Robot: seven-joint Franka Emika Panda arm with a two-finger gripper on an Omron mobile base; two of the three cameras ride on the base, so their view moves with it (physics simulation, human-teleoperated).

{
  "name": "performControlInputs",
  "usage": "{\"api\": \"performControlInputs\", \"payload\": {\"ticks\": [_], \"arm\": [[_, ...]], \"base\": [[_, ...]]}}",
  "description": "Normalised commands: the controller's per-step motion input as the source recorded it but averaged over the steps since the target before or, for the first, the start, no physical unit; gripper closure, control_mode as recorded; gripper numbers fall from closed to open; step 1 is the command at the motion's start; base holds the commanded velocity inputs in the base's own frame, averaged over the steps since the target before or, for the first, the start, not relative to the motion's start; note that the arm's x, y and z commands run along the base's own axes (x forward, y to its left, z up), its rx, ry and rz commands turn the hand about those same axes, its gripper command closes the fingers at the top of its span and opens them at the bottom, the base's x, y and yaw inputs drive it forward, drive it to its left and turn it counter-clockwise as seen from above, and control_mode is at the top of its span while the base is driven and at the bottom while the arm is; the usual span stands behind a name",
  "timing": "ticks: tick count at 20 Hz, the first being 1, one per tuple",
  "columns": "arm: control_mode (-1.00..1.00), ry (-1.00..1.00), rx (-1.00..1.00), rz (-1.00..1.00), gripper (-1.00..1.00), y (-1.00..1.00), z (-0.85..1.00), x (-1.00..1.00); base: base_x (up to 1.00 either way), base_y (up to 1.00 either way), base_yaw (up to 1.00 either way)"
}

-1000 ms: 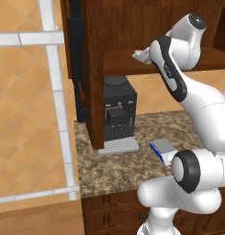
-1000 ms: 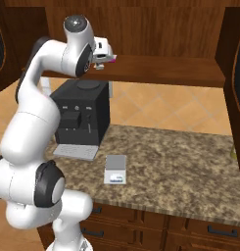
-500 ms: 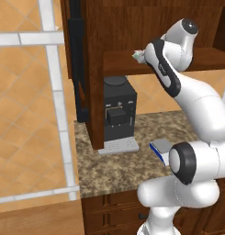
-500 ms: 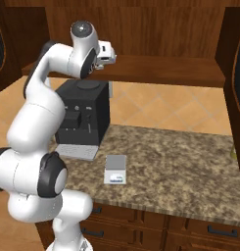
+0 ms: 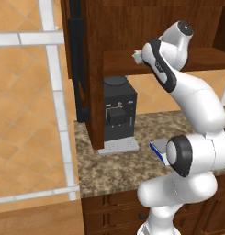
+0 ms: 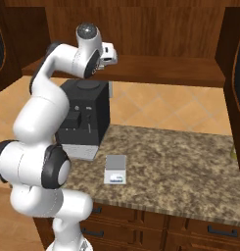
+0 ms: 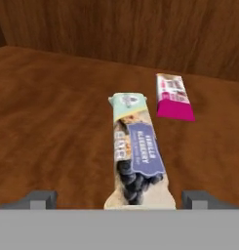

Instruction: Pick the bar and place it on the digital scale for weighing, and close the cabinet.

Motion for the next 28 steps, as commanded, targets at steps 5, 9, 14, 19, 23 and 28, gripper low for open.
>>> {"api": "performControlInputs", "payload": {"ticks": [5, 9, 14, 19, 23, 28], "arm": [[-1.0, 0.0, 0.01, 0.0, -1.0, 0.0, 0.0, 0.22], [-1.0, 0.0, 0.0, 0.0, -1.0, 0.0, 0.0, 0.24], [-1.0, 0.01, 0.0, 0.0, 1.0, 0.0, -0.07, 0.24], [-1.0, 0.05, 0.0, 0.0, 1.0, 0.0, -0.18, 0.19], [-1.0, -0.06, 0.0, 0.0, 1.0, 0.0, -0.15, -0.03], [-1.0, -0.24, 0.0, 0.0, 1.0, -0.15, 0.02, -0.92]], "base": [[0.0, 0.0, 0.0], [0.0, 0.0, 0.0], [0.0, 0.0, 0.0], [0.0, 0.0, 0.0], [0.0, 0.0, 0.0], [0.0, 0.0, 0.0]]}}
